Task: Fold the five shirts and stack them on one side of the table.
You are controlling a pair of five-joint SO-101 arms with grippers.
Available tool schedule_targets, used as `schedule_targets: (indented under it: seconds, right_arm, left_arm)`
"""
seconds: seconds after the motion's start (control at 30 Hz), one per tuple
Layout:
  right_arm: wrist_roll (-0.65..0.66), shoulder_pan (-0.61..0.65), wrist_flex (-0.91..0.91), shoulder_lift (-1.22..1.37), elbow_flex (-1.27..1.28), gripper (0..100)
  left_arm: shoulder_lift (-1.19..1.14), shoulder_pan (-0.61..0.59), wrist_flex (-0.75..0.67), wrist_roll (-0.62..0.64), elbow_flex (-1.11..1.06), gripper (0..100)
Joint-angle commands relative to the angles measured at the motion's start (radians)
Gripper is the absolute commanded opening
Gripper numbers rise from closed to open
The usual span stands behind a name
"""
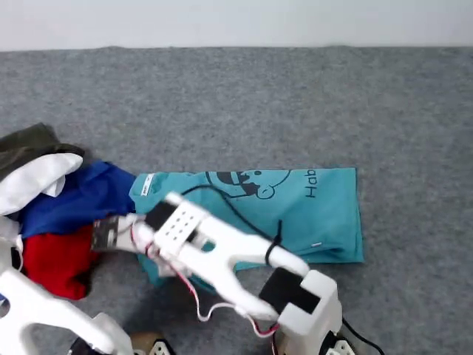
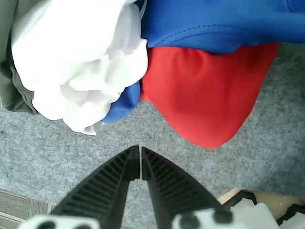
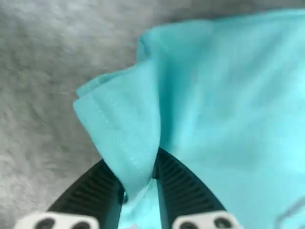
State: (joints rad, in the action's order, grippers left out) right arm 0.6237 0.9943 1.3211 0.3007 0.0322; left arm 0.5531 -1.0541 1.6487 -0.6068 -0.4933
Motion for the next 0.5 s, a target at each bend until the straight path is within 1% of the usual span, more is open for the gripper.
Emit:
schedule_targets:
  seconds: [0.0,0.17,0.27,0.33,0.4,0.47]
  right_arm:
    - [0.046,-0.09,0.018,-0.036,-0.127,1.0]
    - [0.095,-0.166,0.018,0.059,-0.258,1.2]
    - [0.103,-0.2,0.018,0.147,-0.35,2.0]
    - [0.1,-0.214,0.019,0.199,-0.4,7.5]
    - [0.095,-0.222,0.024,0.236,-0.442,15.8]
    - [0.043,-0.236,0.05,0.257,-0.494,22.0]
  left_arm:
    - [0.034,-0.006,-0.017,-0.009,0.005,2]
    - [0.034,-0.006,-0.015,-0.009,0.005,2]
    - [0.034,-0.006,-0.011,-0.009,0.005,2]
    - [0.034,-0.006,-0.011,-0.009,0.005,2]
    - [0.034,-0.006,-0.011,-0.009,0.005,2]
    - [0.035,-0.006,-0.011,-0.009,0.005,2]
